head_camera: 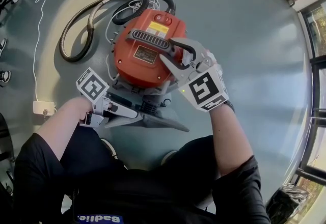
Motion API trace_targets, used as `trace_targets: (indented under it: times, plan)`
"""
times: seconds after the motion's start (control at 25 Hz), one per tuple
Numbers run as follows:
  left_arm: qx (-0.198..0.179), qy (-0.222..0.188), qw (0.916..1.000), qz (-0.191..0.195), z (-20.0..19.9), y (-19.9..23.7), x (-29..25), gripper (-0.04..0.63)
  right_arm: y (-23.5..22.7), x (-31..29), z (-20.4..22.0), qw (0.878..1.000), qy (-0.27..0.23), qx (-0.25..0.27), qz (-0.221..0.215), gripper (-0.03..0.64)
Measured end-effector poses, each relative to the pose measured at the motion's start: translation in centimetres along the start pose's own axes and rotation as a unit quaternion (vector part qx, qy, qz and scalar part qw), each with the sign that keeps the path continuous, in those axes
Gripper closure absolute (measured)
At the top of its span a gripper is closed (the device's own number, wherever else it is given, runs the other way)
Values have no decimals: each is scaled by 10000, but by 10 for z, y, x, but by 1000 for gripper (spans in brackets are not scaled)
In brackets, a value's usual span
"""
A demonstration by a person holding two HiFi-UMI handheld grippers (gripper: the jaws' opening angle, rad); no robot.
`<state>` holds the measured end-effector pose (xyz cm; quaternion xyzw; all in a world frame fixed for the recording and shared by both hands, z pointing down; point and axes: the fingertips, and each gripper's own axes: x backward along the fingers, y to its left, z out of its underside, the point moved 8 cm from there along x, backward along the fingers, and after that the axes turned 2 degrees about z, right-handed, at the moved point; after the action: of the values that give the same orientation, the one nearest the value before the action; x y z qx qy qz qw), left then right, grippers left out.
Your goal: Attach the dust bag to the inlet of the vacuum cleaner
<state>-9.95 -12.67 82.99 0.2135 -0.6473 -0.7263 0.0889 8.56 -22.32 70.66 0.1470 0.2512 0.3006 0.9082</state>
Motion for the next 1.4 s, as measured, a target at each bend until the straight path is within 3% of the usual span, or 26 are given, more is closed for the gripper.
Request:
trace_targets:
  times: [0.32,0.44,0.56,0.68,0.96,1.16,1.32,1.4]
  plan:
    - [-201,-243,9992,-245,5,-12,30,138,2,7,-3,9997,111,200,116,463]
    - [-2,-518,9986,34,2,-26,36,156,0,18,-7,9991,216,310,206,463]
    - [-217,-575,9979,179,-2,-43,38,164,1,31,-10,9987,249,342,273,468]
    - [-677,-442,9967,-73,-8,-50,37,166,5,41,-12,9988,227,255,337,468]
    - [-1016,-550,9927,-348,-19,-59,31,187,15,55,-16,9992,122,2,369,474]
    - [-1322,-709,9869,-587,-26,-74,33,234,21,68,-16,9981,171,-311,498,531]
    - [-1306,-871,9843,-807,-29,-86,37,275,29,75,-20,9967,306,-564,496,592]
    - [-1232,-968,9843,-808,-31,-97,40,278,24,87,-24,9944,321,-694,725,601]
